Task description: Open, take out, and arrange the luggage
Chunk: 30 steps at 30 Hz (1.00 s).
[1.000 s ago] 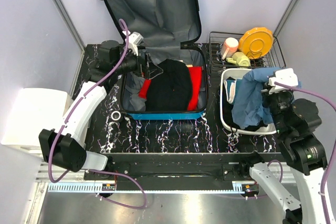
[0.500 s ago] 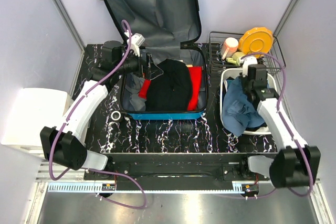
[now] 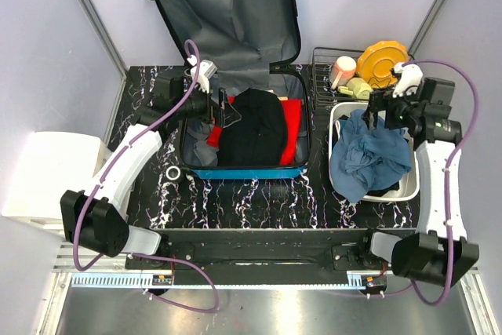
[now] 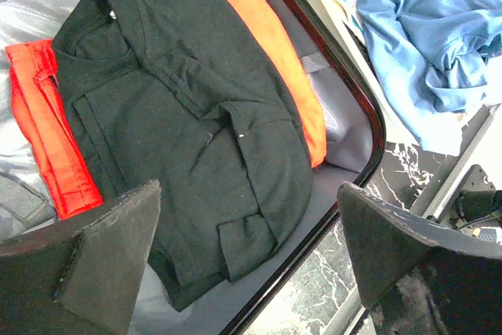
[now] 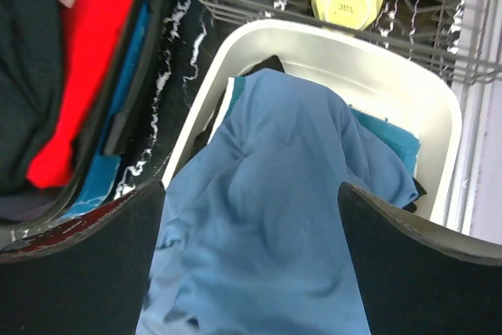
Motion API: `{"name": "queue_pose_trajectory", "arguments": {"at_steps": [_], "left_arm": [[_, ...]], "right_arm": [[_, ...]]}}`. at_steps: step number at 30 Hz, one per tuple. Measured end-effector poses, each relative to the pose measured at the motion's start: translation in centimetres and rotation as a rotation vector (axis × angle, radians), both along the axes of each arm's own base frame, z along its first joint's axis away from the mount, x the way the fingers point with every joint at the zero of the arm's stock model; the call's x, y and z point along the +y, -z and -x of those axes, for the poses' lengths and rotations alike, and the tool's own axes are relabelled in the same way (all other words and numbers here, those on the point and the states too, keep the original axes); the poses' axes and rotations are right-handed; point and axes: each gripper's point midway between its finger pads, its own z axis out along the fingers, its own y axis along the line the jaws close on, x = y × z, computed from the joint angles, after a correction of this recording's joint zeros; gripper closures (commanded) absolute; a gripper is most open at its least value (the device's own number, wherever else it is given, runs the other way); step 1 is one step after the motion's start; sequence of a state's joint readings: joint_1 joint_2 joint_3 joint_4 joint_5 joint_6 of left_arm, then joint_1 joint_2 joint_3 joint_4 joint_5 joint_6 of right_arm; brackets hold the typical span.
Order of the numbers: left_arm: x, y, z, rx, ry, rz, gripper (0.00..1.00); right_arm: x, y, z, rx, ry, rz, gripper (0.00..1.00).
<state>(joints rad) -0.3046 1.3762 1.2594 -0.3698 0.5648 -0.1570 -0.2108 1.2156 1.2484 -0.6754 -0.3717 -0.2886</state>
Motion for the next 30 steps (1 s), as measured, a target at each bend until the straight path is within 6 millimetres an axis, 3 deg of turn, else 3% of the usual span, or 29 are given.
{"name": "queue_pose_trajectory", "arguments": {"at_steps": [2, 3, 6, 9, 14, 16, 18, 21, 24, 26, 30], "left_arm": [[0.1, 0.3, 0.1, 0.008, -0.002, -0.003, 0.01], [0.1, 0.4, 0.1, 0.01, -0.003, -0.005, 0.01], [0.1, 0.4, 0.1, 0.008, -0.003, -0.007, 0.01], [0.1, 0.5, 0.1, 0.003, -0.001, -0.011, 0.01], [0.6, 1.6, -0.5, 0.013, -0.004, -0.072, 0.01], [0.7, 2.9, -1.5, 0.024, -0.006, -0.121, 0.01], [0.7, 4.6, -2.3, 0.045, -0.003, -0.174, 0.01], [0.2, 8.3, -2.9, 0.085, 0.025, -0.268, 0.01], [-0.7, 11.4, -2.5, 0.134, 0.078, -0.334, 0.01], [-1.4, 12.8, -2.1, 0.163, 0.111, -0.358, 0.01], [-3.0, 13.9, -2.0, 0.166, 0.147, -0.37, 0.01]], "right_arm": [[0.3, -2.4, 1.2, -0.042, -0.026, -0.003, 0.13], [0.4, -2.9, 1.8, -0.049, -0.034, 0.001, 0.23], [0.4, -2.0, 3.4, -0.001, -0.04, -0.009, 0.34], [0.7, 1.9, 4.3, 0.135, -0.059, -0.051, 0.4], [1.0, 13.3, 6.9, 0.504, -0.084, -0.132, 0.25], [1.0, 16.0, 7.6, 0.606, -0.086, -0.152, 0.2], [0.9, 17.4, 7.5, 0.659, -0.087, -0.161, 0.13], [0.8, 16.6, 7.3, 0.664, -0.101, -0.158, 0.07], [0.8, 14.1, 6.9, 0.619, -0.126, -0.138, 0.04], [0.7, 11.0, 6.1, 0.537, -0.139, -0.116, 0.04], [1.0, 2.9, 4.2, 0.282, -0.151, -0.076, 0.04]]}}
